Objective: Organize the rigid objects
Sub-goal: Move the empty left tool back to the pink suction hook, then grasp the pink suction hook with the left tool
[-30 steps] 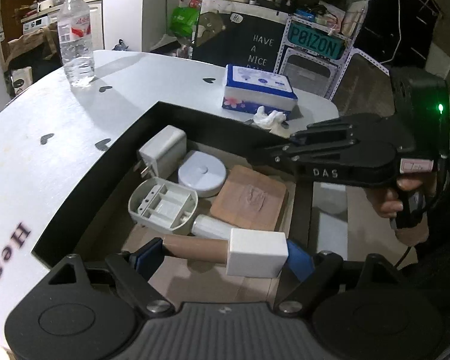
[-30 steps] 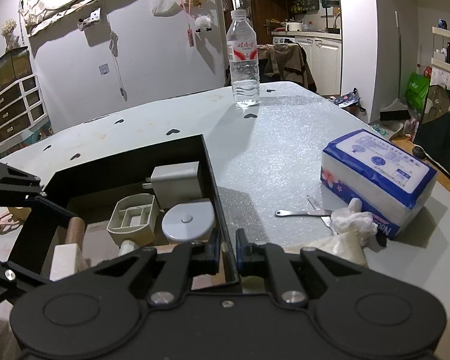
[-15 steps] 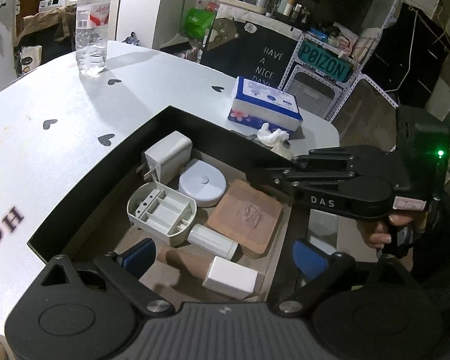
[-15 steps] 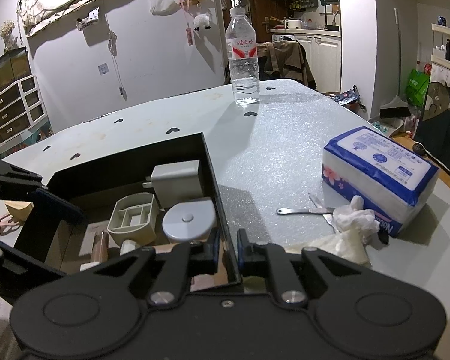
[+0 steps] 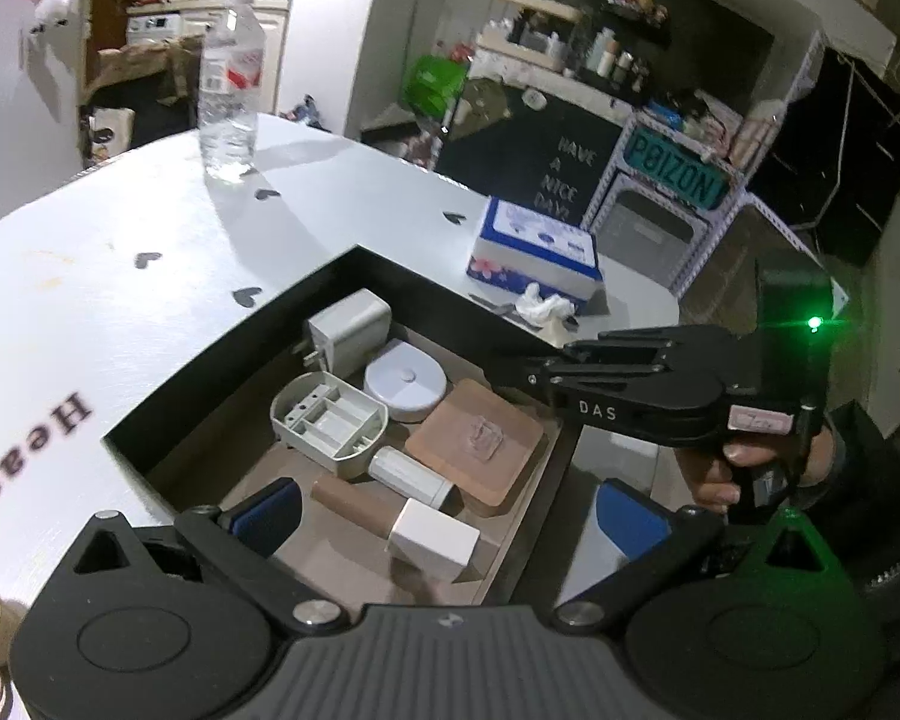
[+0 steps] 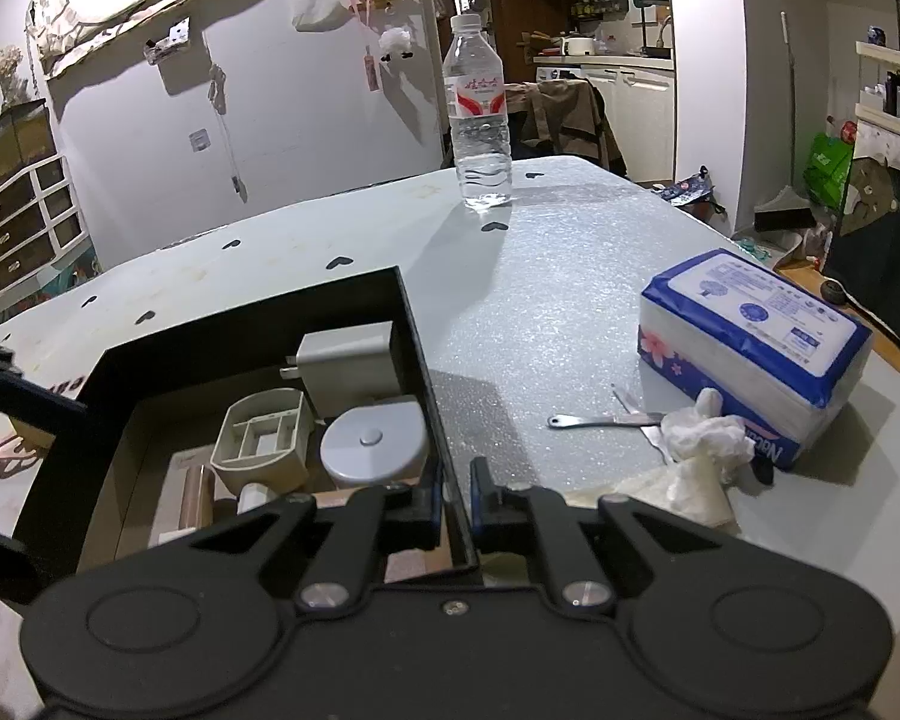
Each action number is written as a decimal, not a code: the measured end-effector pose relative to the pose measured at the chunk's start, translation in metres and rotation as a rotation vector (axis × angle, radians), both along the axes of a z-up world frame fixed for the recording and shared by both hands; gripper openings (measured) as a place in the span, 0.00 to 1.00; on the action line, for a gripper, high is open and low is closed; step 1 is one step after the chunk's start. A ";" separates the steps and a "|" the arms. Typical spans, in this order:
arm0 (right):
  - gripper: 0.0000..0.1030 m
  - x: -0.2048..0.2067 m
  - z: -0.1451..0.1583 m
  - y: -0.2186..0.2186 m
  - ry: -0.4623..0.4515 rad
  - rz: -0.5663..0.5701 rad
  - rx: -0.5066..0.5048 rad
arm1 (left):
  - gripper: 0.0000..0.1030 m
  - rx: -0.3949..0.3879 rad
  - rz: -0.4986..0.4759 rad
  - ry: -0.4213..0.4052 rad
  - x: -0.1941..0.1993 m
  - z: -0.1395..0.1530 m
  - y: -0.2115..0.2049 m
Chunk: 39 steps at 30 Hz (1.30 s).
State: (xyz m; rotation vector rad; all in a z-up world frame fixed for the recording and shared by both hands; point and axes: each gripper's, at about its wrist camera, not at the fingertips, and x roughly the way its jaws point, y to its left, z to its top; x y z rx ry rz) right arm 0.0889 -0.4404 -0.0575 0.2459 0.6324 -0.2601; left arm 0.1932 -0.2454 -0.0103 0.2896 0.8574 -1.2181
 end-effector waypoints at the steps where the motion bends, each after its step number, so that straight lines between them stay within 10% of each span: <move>1: 0.09 0.000 0.000 0.000 0.000 -0.001 0.000 | 1.00 -0.008 0.014 -0.007 -0.001 0.002 0.004; 24: 0.10 0.001 0.000 0.003 0.006 -0.014 -0.008 | 1.00 -0.114 0.634 -0.182 0.000 0.020 0.136; 39: 0.11 0.002 0.000 0.005 0.014 -0.026 -0.017 | 1.00 0.002 1.044 -0.309 0.013 -0.012 0.210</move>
